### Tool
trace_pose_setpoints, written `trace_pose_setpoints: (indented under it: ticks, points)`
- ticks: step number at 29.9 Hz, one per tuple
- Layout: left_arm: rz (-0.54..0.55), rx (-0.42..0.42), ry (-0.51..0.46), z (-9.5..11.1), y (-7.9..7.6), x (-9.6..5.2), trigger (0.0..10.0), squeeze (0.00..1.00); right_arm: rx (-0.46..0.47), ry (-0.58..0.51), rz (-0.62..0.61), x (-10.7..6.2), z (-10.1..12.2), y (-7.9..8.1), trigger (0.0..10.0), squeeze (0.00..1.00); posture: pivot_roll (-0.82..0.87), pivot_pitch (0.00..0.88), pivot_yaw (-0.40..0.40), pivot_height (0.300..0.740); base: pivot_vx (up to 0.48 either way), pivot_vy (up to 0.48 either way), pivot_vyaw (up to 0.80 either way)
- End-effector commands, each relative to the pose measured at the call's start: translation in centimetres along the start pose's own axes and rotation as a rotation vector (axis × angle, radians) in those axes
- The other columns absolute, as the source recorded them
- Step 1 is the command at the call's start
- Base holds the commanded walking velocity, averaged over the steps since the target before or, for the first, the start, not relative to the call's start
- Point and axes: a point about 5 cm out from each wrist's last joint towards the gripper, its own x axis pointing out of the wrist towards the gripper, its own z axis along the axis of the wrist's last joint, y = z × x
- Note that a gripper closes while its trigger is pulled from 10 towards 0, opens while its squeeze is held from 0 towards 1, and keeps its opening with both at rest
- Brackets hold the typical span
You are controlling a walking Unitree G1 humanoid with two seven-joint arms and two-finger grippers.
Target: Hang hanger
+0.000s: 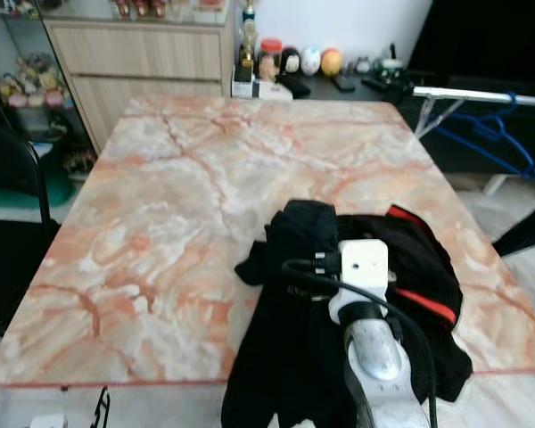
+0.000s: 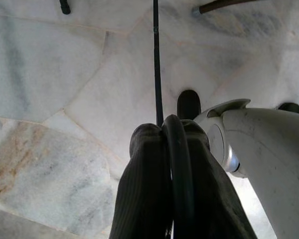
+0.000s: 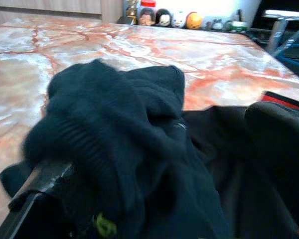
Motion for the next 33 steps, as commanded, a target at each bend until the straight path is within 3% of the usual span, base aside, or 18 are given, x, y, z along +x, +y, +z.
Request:
trace_pose_setpoints:
  ticks: [1, 14, 23, 33]
  points:
    - [-0.001, -0.008, 0.019, -0.3, 0.1, 0.0, 10.0, 0.0, -0.012, 0.011, -0.016, 0.1, -0.1, -0.3, 10.0, 0.0, -0.02, 0.0, -0.038, 0.74, -0.296, 0.0, 0.0]
    - [-0.009, -0.01, 0.021, -0.3, 0.0, 0.0, 10.0, 0.0, -0.031, 0.03, -0.034, 0.4, -0.4, -0.8, 10.0, 0.0, -0.02, 0.0, -0.04, 0.74, -0.3, 0.0, 0.0]
    - [-0.017, -0.001, 0.023, -0.2, 0.0, 0.0, 10.0, 0.0, -0.039, 0.057, -0.098, 0.3, -1.0, -2.2, 10.0, 0.0, -0.04, 0.0, -0.031, 0.74, -0.302, 0.0, 0.0]
    - [-0.021, 0.005, 0.022, -0.1, -0.1, 0.0, 10.0, 0.0, -0.046, 0.156, -0.124, 0.3, -4.2, -3.6, 10.0, 0.0, -0.05, 0.0, -0.024, 0.74, -0.301, 0.0, 0.0]
